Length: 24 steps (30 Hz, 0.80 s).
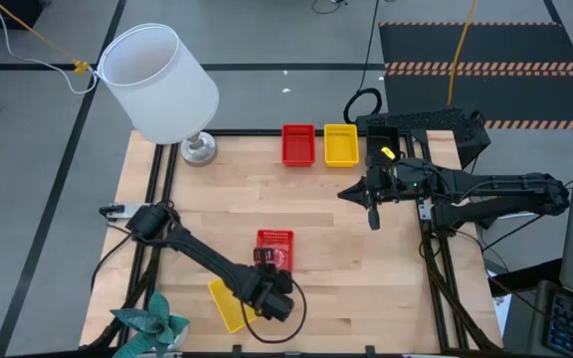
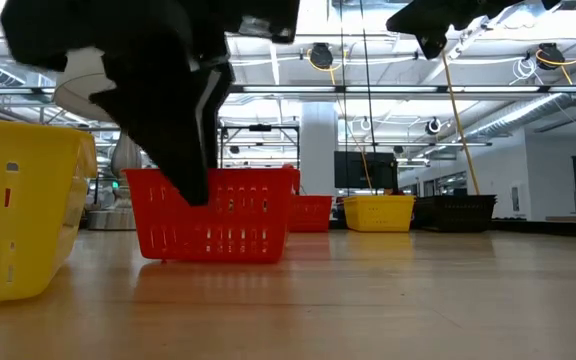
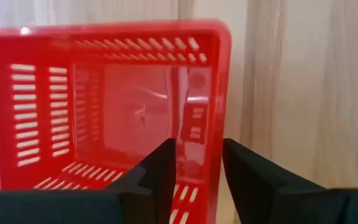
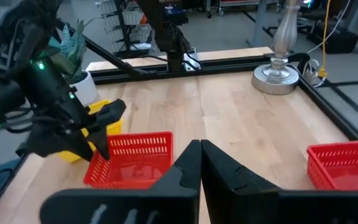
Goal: Stack baskets by color
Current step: Stack the bottom red bin on top of the red bin
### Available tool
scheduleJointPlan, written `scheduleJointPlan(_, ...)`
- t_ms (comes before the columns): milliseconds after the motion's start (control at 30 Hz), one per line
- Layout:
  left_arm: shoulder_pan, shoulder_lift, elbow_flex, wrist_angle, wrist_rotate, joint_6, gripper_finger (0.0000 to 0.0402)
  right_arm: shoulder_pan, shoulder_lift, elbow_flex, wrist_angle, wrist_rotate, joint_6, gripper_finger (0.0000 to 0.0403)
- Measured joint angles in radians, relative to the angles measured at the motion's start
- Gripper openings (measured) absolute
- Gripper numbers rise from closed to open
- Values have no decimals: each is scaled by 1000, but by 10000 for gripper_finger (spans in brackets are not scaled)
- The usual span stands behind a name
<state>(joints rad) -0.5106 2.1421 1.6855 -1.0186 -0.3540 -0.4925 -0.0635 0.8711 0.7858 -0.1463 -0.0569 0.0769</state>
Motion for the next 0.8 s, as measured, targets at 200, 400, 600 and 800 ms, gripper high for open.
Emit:
scheduleJointPlan(200,2,5,0,-16,-20,25,97,14,0,0,-3,0,20,0)
scheduleJointPlan(400,9,3,0,-39,-40,85,17,71,0,0,9,1,-47,0)
scheduleJointPlan(600,49,-52,0,-45,-47,143,22,133,10,1,61,8,-161,0)
scheduleJointPlan(800,106,-140,1,-46,-116,218,9,194,77,12,106,88,-241,5)
